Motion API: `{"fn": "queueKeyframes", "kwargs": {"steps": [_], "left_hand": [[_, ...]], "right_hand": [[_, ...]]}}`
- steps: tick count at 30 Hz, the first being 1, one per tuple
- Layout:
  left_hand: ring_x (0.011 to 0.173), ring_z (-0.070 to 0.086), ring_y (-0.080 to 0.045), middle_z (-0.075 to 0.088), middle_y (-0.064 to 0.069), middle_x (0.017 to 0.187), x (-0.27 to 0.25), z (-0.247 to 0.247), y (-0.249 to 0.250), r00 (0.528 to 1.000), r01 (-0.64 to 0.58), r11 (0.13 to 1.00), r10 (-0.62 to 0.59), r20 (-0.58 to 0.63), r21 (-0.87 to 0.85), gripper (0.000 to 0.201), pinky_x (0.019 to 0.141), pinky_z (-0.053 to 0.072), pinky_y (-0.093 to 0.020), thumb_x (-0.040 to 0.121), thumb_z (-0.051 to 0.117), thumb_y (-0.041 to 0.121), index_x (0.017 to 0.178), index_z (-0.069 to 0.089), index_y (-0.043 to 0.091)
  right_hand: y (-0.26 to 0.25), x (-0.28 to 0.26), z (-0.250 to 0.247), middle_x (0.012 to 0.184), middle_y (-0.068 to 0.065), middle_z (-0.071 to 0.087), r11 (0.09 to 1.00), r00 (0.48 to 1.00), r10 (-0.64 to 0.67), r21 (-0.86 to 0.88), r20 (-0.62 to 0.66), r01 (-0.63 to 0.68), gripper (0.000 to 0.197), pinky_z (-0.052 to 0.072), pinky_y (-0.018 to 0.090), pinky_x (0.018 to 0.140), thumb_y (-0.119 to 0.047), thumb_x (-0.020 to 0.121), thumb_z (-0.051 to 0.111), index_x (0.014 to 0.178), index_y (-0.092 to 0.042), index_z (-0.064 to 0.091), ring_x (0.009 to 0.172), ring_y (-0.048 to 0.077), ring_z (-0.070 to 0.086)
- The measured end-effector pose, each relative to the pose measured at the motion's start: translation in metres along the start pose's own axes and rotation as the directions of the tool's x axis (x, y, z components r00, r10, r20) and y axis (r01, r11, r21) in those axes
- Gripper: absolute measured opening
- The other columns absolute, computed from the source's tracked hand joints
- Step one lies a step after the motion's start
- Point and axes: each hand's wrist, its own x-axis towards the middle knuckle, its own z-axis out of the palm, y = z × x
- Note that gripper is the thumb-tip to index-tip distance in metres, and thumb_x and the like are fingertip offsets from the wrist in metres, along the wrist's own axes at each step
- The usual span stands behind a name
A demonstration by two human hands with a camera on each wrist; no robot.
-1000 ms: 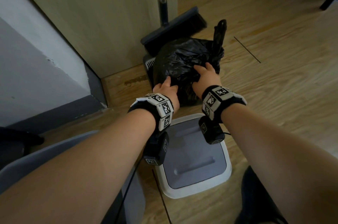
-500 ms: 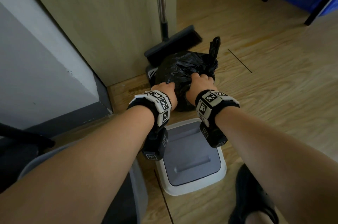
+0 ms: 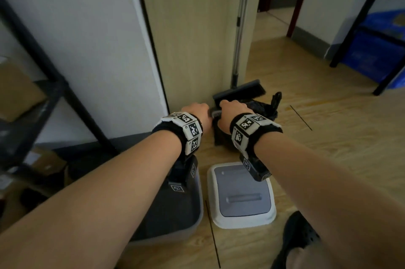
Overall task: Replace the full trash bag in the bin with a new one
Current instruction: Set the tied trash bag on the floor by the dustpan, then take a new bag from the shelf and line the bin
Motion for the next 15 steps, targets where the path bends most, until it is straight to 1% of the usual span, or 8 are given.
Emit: {"fn": "queueKeyframes", "kwargs": {"steps": [3, 6, 8, 13, 15], "left_hand": [[0.130, 0.048, -0.032, 0.048, -0.016, 0.142, -0.037, -0.012, -0.027, 0.999, 0.035, 0.999, -0.035, -0.040, 0.006, 0.043, 0.107, 0.041, -0.039, 0.097, 0.044, 0.022, 0.138, 0.045, 0.008], [0.129, 0.048, -0.034, 0.048, -0.016, 0.141, -0.074, -0.019, -0.058, 0.993, 0.088, 0.995, -0.091, -0.073, -0.037, 0.043, 0.107, 0.041, -0.039, 0.096, 0.044, 0.023, 0.137, 0.046, 0.009], [0.128, 0.048, -0.033, 0.049, -0.015, 0.141, -0.100, -0.019, -0.078, 0.988, 0.128, 0.989, -0.134, -0.082, -0.073, 0.042, 0.107, 0.040, -0.038, 0.097, 0.043, 0.023, 0.136, 0.047, 0.010], [0.132, 0.045, -0.030, 0.045, -0.012, 0.146, -0.159, -0.011, -0.122, 0.966, 0.223, 0.967, -0.237, -0.106, -0.124, 0.046, 0.108, 0.038, -0.036, 0.097, 0.043, 0.023, 0.143, 0.040, 0.015], [0.130, 0.047, -0.030, 0.047, -0.011, 0.144, -0.181, -0.007, -0.140, 0.950, 0.281, 0.949, -0.296, -0.099, -0.143, 0.045, 0.105, 0.040, -0.036, 0.097, 0.043, 0.021, 0.141, 0.041, 0.016]], "right_hand": [[-0.032, -0.028, -0.008, 0.124, 0.014, 0.057, 0.997, 0.997, -0.074, -0.028, 0.012, 0.074, 0.034, 0.047, 0.042, 0.090, -0.020, 0.088, 0.055, 0.121, -0.010, 0.053, 0.115, 0.034, 0.054], [-0.065, -0.057, -0.013, 0.118, 0.015, 0.063, 0.986, 0.987, -0.152, -0.069, 0.043, 0.155, 0.026, 0.049, 0.038, 0.086, -0.015, 0.089, 0.053, 0.111, -0.006, 0.061, 0.108, 0.034, 0.060], [-0.085, -0.076, -0.011, 0.114, 0.016, 0.066, 0.977, 0.979, -0.194, -0.075, 0.068, 0.199, 0.023, 0.050, 0.037, 0.085, -0.013, 0.088, 0.053, 0.106, -0.005, 0.064, 0.104, 0.034, 0.062], [-0.133, -0.117, 0.002, 0.113, 0.014, 0.065, 0.956, 0.956, -0.276, -0.076, 0.099, 0.284, 0.025, 0.047, 0.031, 0.079, -0.013, 0.091, 0.050, 0.111, -0.004, 0.062, 0.105, 0.031, 0.062], [-0.155, -0.131, 0.012, 0.115, 0.012, 0.065, 0.940, 0.940, -0.315, -0.090, 0.134, 0.328, 0.027, 0.048, 0.031, 0.085, -0.016, 0.089, 0.055, 0.112, -0.005, 0.063, 0.107, 0.030, 0.062]]}}
